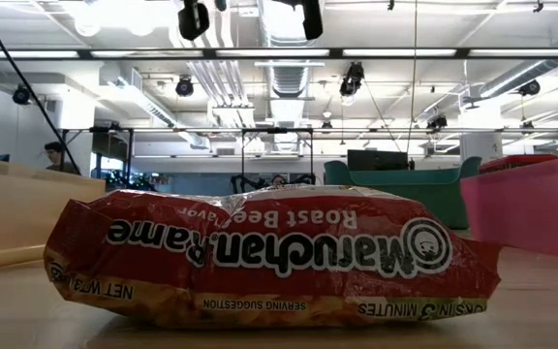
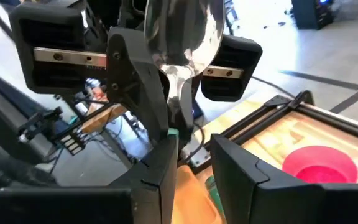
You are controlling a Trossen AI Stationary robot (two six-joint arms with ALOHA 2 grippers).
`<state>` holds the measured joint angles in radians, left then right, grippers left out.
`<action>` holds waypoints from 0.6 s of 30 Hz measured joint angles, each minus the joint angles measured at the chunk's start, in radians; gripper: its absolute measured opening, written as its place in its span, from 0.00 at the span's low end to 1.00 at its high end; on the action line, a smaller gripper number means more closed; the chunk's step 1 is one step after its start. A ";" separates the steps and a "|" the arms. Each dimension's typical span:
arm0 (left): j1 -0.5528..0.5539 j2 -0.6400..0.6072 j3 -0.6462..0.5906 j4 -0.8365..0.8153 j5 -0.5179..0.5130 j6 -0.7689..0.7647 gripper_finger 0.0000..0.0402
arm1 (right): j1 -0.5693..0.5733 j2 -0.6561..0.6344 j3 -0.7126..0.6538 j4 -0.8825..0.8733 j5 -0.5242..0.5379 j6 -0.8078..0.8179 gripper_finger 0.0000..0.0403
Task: Pick & Place Food Item
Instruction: Put the light green spoon into the orange bin
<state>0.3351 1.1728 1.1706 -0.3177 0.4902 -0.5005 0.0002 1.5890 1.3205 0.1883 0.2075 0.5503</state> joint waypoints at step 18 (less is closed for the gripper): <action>-0.005 -0.108 0.000 -0.370 -0.061 -0.010 0.03 | 0.002 0.000 0.000 -0.007 -0.036 -0.010 0.68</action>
<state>0.3304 1.0649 1.1709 -0.6876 0.4290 -0.5108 0.0021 1.5887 1.3205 0.1812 0.1713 0.5403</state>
